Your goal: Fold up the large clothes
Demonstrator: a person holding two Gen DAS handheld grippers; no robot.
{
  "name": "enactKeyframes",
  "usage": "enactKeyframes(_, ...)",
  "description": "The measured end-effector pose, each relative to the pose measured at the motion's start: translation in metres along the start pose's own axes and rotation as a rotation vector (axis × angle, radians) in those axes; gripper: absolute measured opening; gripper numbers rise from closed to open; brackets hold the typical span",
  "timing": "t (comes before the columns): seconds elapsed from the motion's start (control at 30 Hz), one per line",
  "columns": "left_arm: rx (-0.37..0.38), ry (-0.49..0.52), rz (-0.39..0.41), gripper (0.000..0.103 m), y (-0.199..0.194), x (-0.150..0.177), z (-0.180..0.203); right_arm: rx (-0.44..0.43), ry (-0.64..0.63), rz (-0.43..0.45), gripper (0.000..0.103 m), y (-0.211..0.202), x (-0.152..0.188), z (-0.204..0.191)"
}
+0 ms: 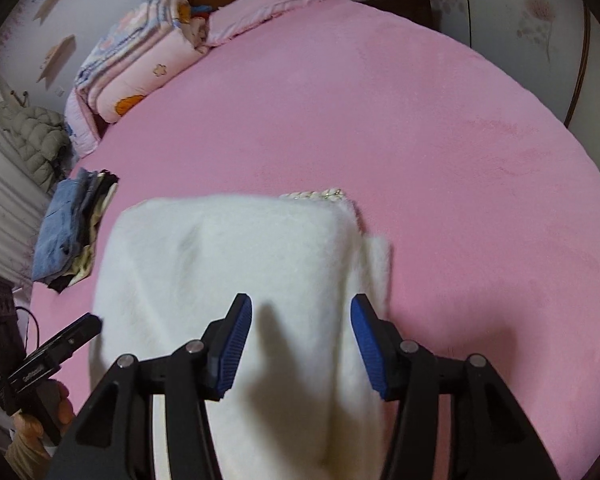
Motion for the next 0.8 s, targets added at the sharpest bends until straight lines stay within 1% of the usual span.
enactKeyframes(0.03,0.006,-0.007,0.0,0.088,0.003,-0.001,0.0,0.003,-0.001,-0.001,0.049,0.005,-0.003,0.001)
enactKeyframes(0.07,0.01,-0.015,0.002,0.088,0.005,-0.003,0.001,0.01,-0.011,0.003,0.04,0.008,-0.005,0.002)
enactKeyframes(0.1,0.018,-0.022,0.0,0.088,0.007,-0.003,0.001,0.024,-0.023,0.007,0.034,0.009,-0.006,0.004)
enactKeyframes(0.13,0.027,-0.025,-0.005,0.088,0.009,-0.002,0.004,0.03,-0.032,0.016,0.015,0.007,-0.006,0.006)
enactKeyframes(0.17,0.03,-0.025,-0.007,0.088,0.011,-0.002,0.006,0.031,-0.035,0.019,0.014,0.005,-0.007,0.006)
enactKeyframes(0.23,0.042,-0.011,-0.006,0.086,0.013,-0.002,0.011,0.06,-0.051,0.042,0.012,-0.001,-0.004,0.007)
enactKeyframes(0.33,0.01,0.029,0.011,0.086,0.013,0.002,0.02,0.128,-0.084,0.074,0.011,-0.007,0.004,0.006)
enactKeyframes(0.43,0.01,0.016,0.023,0.086,0.015,0.005,0.021,0.154,-0.058,0.114,0.009,-0.014,0.011,0.011)
enactKeyframes(0.5,0.012,0.015,0.028,0.086,0.018,0.008,0.02,0.161,-0.033,0.127,0.009,-0.01,0.015,0.017)
enactKeyframes(0.6,0.023,0.007,0.019,0.087,0.025,0.012,0.016,0.176,-0.019,0.113,0.009,0.006,0.022,0.024)
enactKeyframes(0.7,0.031,-0.009,0.005,0.087,0.026,0.01,0.013,0.205,-0.037,0.108,0.01,0.01,0.02,0.02)
enactKeyframes(0.77,0.02,-0.01,-0.006,0.087,0.023,0.009,0.012,0.239,-0.076,0.105,0.016,0.007,0.017,0.015)
enactKeyframes(0.8,0.014,-0.015,-0.017,0.087,0.021,0.008,0.011,0.255,-0.1,0.11,0.016,0.002,0.016,0.012)
Point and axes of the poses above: each gripper's, at about its wrist camera, not at the fingertips, and y roughly the way its jaws point, z to its right, x to its underside, the point moved 7 cm from there along y, roughly the way its jaws point, and after that the axes turned 1 degree about -z, right-handed, at the moved point
